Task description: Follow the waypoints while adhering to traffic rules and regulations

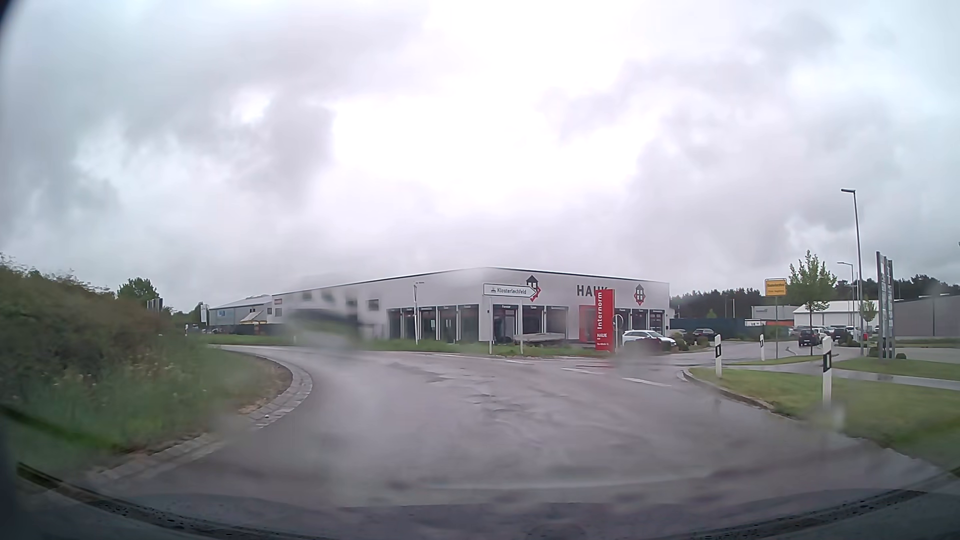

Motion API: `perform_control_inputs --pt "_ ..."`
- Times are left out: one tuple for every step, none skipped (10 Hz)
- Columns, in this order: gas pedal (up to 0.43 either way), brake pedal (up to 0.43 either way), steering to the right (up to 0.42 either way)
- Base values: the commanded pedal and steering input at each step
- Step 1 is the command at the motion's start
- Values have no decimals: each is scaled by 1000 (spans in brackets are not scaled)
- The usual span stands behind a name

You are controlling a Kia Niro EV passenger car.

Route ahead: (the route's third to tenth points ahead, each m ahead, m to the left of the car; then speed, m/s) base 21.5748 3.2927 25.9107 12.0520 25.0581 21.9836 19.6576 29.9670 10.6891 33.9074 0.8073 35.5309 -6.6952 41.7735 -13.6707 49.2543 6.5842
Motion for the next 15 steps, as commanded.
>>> perform_control_inputs --pt "157 0 23" --pt "157 0 9" --pt "157 0 -1" --pt "157 0 -14" --pt "157 0 -32" --pt "157 0 -56" --pt "157 0 -79" --pt "157 0 -107" --pt "150 0 -135" --pt "150 0 -164" --pt "150 0 -194" --pt "150 0 -212" --pt "150 0 -230" --pt "150 0 -244" --pt "150 0 -259"
